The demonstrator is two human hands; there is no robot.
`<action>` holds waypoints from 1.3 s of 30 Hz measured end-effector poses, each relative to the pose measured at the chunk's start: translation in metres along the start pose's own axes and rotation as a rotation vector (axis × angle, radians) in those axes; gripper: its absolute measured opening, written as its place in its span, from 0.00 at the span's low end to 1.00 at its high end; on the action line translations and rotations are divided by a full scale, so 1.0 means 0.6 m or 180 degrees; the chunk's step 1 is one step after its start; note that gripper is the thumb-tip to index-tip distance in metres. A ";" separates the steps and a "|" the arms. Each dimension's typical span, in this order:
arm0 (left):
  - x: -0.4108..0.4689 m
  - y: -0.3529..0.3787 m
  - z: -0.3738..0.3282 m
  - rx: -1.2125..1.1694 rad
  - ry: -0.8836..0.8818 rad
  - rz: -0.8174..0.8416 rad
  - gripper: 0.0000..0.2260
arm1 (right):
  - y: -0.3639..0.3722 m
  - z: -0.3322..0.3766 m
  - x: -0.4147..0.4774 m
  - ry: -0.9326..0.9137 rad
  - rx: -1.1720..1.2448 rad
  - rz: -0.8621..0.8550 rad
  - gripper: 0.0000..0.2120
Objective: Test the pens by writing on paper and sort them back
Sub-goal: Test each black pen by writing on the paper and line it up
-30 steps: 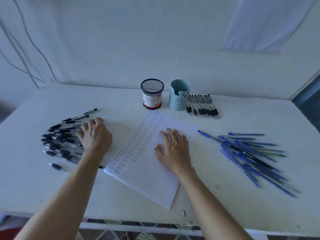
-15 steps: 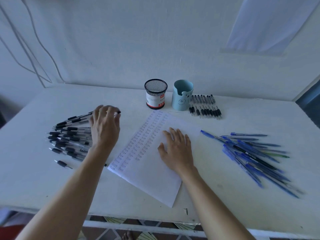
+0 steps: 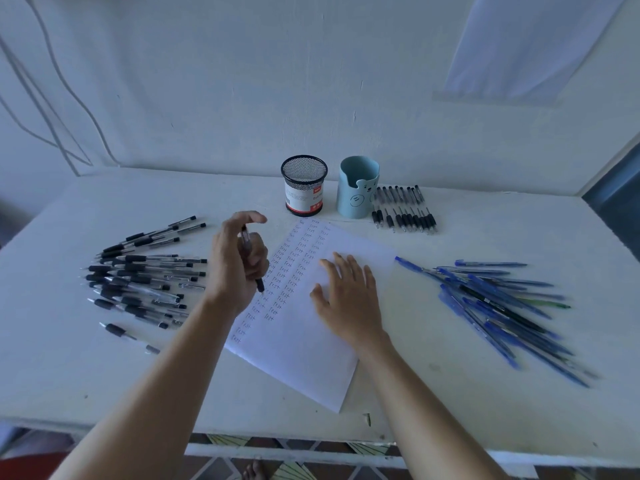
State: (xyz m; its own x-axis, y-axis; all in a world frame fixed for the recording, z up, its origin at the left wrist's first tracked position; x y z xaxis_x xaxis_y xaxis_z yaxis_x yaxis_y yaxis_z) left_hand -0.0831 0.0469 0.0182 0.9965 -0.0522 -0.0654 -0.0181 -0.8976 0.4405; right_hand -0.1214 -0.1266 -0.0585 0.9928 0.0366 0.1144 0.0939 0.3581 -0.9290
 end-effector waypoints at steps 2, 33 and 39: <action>-0.004 0.001 0.005 -0.0131 -0.0039 -0.0084 0.09 | -0.001 0.000 0.000 0.0005 0.0000 0.0044 0.31; -0.048 -0.068 0.058 0.2234 -0.0064 -0.0220 0.09 | -0.004 -0.002 0.002 0.0011 -0.0020 0.0159 0.30; -0.051 -0.088 0.059 0.2912 0.0153 -0.0552 0.11 | -0.004 0.000 0.000 0.0010 -0.0029 0.0203 0.32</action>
State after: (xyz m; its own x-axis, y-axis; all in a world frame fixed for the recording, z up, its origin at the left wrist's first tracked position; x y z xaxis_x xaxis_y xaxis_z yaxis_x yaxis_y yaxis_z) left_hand -0.1157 0.0803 -0.0344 0.9932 0.1148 -0.0181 0.0944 -0.8880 -0.4501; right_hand -0.1215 -0.1274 -0.0563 0.9970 0.0560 0.0538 0.0312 0.3465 -0.9375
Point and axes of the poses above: each hand's wrist, its own x-axis towards the middle knuckle, its own y-axis out of the palm, z = x × y, the point moved 3 cm from there along x, towards the middle knuckle, and after that the axes turned 4 degrees about -y, right-handed, at the moved point
